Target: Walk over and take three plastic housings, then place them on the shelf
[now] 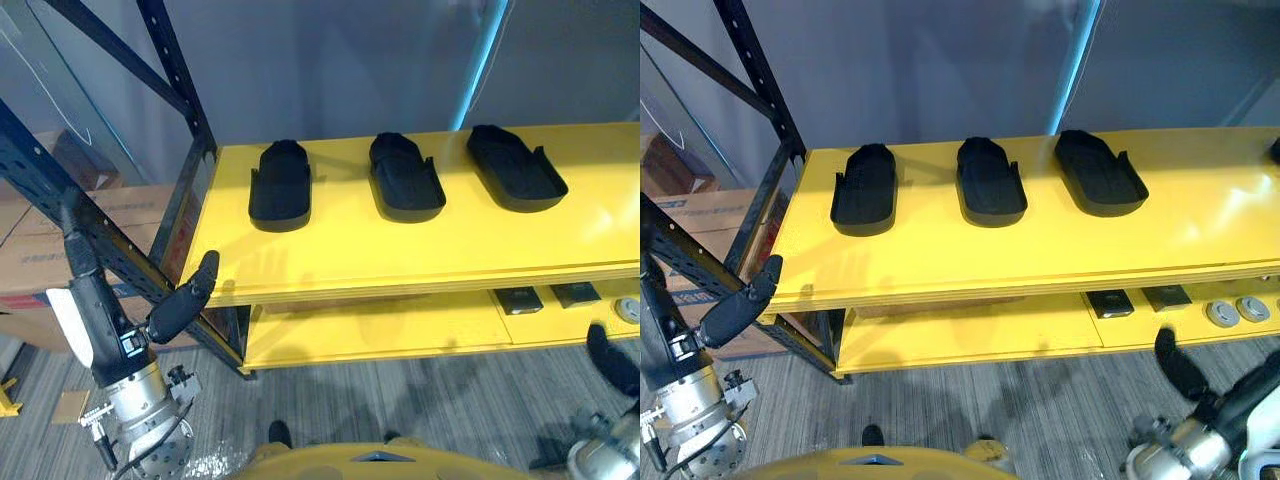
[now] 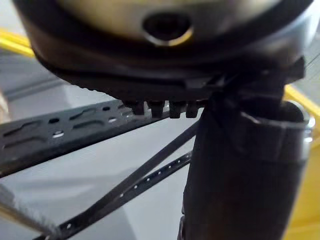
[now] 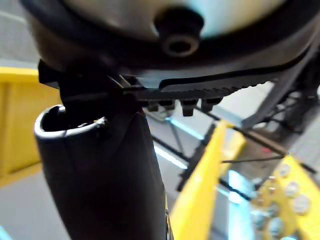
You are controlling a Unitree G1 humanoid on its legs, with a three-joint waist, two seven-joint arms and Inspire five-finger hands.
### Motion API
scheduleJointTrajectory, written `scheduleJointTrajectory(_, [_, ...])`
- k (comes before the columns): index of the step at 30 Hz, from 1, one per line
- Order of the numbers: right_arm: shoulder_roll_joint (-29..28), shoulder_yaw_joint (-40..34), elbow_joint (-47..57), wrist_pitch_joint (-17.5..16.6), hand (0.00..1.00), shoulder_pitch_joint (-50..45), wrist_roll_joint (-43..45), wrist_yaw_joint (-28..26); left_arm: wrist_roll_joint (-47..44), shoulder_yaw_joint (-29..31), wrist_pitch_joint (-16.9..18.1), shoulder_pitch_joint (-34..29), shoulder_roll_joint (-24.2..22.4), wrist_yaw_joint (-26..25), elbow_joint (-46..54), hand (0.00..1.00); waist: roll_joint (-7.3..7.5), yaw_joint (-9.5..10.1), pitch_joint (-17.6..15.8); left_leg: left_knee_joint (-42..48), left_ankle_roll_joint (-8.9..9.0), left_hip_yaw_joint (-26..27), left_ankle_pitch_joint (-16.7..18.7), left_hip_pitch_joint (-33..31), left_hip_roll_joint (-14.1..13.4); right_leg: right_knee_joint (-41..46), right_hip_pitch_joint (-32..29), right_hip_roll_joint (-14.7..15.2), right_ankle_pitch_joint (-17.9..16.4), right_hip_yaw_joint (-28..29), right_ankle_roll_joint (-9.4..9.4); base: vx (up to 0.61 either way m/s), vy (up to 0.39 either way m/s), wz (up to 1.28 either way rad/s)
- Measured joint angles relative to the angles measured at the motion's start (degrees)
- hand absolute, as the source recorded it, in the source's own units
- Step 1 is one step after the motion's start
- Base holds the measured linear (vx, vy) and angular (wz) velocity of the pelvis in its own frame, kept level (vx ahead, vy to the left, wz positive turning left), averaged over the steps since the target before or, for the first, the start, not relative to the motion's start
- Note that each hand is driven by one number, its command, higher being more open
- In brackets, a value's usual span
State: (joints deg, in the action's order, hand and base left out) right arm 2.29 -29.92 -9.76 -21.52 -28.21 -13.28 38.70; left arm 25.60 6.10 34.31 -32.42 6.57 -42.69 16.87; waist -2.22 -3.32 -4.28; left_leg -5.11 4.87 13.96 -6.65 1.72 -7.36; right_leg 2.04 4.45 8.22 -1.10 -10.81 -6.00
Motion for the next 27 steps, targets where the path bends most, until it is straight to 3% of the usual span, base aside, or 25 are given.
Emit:
scheduleJointTrajectory(4, [-4.10,6.01,-8.43,2.19,1.00,-3.31,4.99,2.26,2.30,-5.13,1.85,-1.99,-0.06,-1.54,-8.58,1.00,-0.92,0.02,0.54,0.01,-0.05,5.02,0.07,0.88,-1.15,-0.16,0.87,0.07,-0.25,-0.81,-0.30,-0.01,-0.002,0.06])
scheduleJointTrajectory(10, [-5.93,9.41,-22.33,4.76,1.00,-3.58,13.02,2.47,1.22,-7.76,0.56,-3.73,-2.88,-2.41,-25.95,1.00,0.16,1.21,0.55,0.01,-0.10,6.97,0.01,2.36,-0.94,1.37,1.73,1.08,-1.94,-1.59,-0.76,0.01,0.013,0.09])
scheduleJointTrajectory(14, [-8.50,12.76,-30.05,4.56,1.00,-3.07,18.22,2.43,-0.80,-8.40,-1.84,-4.01,-4.30,1.31,-39.29,1.00,2.28,1.82,1.70,-0.01,-0.14,6.80,0.50,3.68,-0.12,2.89,2.77,2.11,-3.84,-1.95,-1.08,0.06,0.017,0.06])
scheduleJointTrajectory(18, [-9.16,15.06,-32.74,3.49,1.00,-1.67,19.33,1.21,-6.16,-9.68,-3.02,-2.72,-4.69,5.95,-47.05,1.00,3.11,1.97,2.08,-0.01,-0.22,6.72,0.95,3.97,0.36,2.84,3.14,2.60,-4.23,-1.98,-1.41,0.06,0.018,0.02])
scheduleJointTrajectory(22, [-7.85,14.65,-35.81,1.72,1.00,1.08,21.49,-1.19,-13.66,-7.26,-4.55,2.01,-4.56,7.57,-52.53,1.00,3.25,3.10,1.92,-0.04,0.01,6.42,1.29,4.90,0.79,2.68,4.26,3.02,-4.56,-1.97,-1.49,0.04,0.013,0.02])
scheduleJointTrajectory(24, [-7.25,13.75,-37.59,2.13,1.00,3.47,24.60,-4.66,-20.14,-5.09,-6.25,4.81,-4.45,11.66,-56.37,1.00,3.13,3.02,1.85,-0.04,0.18,6.29,1.30,5.09,0.79,2.46,4.52,2.91,-4.56,-1.99,-1.46,0.03,0.000,0.00])
scheduleJointTrajectory(25, [-6.60,12.34,-40.34,2.48,1.00,5.88,26.68,-8.78,-27.13,-2.43,-8.46,7.47,-4.42,17.54,-61.40,1.00,3.07,3.09,1.82,-0.05,0.36,6.09,1.37,5.63,0.77,2.29,4.95,2.82,-4.57,-1.84,-1.40,0.03,-0.003,-0.06])
scheduleJointTrajectory(26, [-6.39,11.65,-41.27,3.04,1.00,6.78,28.21,-11.23,-29.63,-1.16,-9.59,8.31,-4.36,20.07,-63.29,1.00,3.07,3.08,1.82,-0.06,0.38,6.04,1.39,5.82,0.76,2.22,5.12,2.79,-4.56,-1.78,-1.37,0.05,-0.009,-0.05])
scheduleJointTrajectory(27, [-5.96,9.84,-42.56,5.29,1.00,8.49,32.36,-17.04,-33.82,0.89,-12.38,9.71,-4.07,25.36,-66.69,1.00,3.11,3.10,1.81,-0.06,0.41,5.91,1.44,6.00,0.74,1.83,5.54,2.71,-4.55,-1.86,-1.28,0.03,-0.007,-0.01])
